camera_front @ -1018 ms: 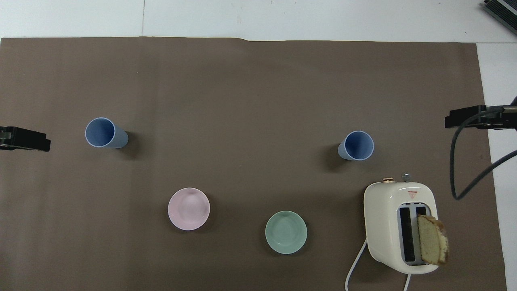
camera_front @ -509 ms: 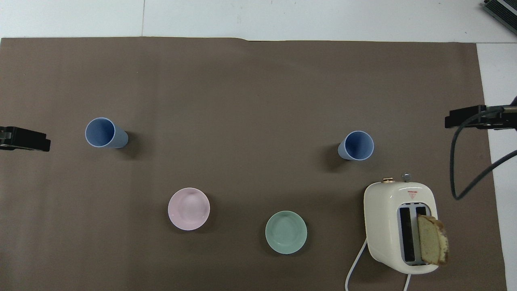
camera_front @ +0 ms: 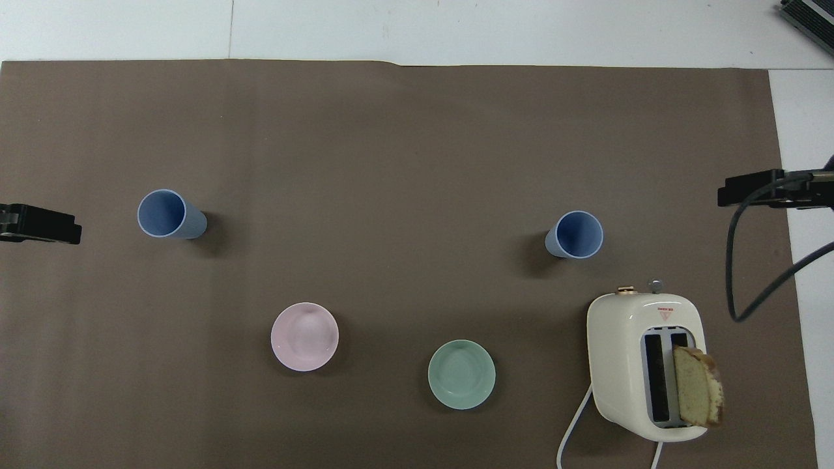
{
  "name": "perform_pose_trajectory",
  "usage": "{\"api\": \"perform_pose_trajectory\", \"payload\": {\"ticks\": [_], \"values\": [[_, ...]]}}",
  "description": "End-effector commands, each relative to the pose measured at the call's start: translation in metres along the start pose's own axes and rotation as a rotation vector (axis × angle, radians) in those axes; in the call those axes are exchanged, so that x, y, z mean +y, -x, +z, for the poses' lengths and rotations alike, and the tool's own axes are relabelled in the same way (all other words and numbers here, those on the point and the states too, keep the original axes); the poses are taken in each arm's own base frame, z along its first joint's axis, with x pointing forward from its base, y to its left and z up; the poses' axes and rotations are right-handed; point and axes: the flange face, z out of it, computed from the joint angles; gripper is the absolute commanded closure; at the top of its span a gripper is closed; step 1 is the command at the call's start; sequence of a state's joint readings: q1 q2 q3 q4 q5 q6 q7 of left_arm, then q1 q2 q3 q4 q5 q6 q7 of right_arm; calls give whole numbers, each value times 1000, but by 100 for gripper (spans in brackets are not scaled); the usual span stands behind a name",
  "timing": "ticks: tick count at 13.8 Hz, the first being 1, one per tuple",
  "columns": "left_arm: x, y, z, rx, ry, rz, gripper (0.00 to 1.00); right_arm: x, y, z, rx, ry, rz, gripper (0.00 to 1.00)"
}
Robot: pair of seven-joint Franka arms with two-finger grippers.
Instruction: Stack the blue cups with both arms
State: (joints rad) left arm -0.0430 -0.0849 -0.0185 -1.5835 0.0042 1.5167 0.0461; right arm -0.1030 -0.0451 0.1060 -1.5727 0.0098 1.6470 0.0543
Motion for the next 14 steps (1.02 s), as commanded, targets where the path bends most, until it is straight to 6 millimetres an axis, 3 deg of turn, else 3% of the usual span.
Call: {"api": "perform_pose_trajectory", "payload": {"ticks": [1, 9, 12, 14], "values": [[0, 6, -5, -4, 10, -7, 0, 2, 4, -3, -6, 6, 22, 0], [2, 5, -5, 4, 11, 3, 0, 2, 4, -3, -6, 6, 22, 0], [2, 6, 8, -13, 14, 41, 0, 2, 4, -3, -6, 6, 22, 0], [-3, -1, 29, -5, 13, 92, 0, 2, 4, -3, -6, 6, 22, 0]]}}
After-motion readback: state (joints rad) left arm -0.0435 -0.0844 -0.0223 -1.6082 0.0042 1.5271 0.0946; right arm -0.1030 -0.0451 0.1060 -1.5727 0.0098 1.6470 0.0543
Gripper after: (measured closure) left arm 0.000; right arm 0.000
